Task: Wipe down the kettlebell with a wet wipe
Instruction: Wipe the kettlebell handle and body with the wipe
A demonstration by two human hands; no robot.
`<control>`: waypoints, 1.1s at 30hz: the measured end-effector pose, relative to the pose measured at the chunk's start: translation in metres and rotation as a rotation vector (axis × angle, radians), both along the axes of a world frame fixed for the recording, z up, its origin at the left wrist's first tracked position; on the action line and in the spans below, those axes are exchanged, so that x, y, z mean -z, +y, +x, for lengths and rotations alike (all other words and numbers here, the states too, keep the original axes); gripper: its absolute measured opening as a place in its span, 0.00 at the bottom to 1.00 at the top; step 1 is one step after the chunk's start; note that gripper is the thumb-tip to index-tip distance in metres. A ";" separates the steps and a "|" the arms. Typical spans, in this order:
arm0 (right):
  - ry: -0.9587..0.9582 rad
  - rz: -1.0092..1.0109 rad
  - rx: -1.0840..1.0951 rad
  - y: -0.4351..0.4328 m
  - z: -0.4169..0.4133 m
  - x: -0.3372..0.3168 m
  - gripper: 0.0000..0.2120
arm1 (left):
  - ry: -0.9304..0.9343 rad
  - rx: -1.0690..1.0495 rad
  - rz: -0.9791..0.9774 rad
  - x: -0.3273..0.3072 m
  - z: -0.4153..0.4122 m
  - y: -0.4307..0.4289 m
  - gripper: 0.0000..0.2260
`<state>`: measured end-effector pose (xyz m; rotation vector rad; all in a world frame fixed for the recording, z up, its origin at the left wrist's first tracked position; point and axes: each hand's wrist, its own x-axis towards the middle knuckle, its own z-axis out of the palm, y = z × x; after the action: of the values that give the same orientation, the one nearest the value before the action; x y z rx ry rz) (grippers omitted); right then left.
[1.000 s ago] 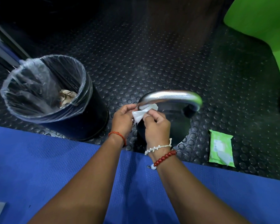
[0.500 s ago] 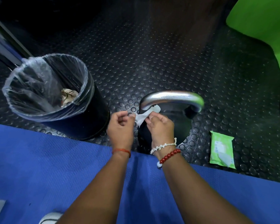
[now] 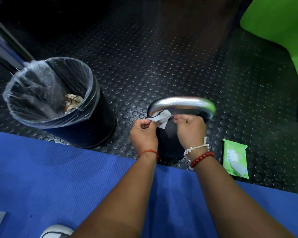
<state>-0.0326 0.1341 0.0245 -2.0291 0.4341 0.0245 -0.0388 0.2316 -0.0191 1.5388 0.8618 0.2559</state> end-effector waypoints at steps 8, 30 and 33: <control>-0.110 -0.658 -0.358 -0.022 -0.012 0.042 0.25 | -0.028 -0.155 -0.059 -0.004 0.001 -0.011 0.07; -0.245 -0.658 -0.310 -0.023 -0.014 0.054 0.23 | -0.044 -0.423 -0.420 -0.023 0.004 -0.030 0.10; -0.237 -0.655 -0.318 -0.023 -0.015 0.052 0.23 | -0.060 -0.423 -0.406 -0.021 0.004 -0.028 0.11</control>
<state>-0.0473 0.1111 -0.0276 -2.6878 -0.0524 -0.1840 -0.0344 0.2037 0.0020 0.9604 1.1114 0.4033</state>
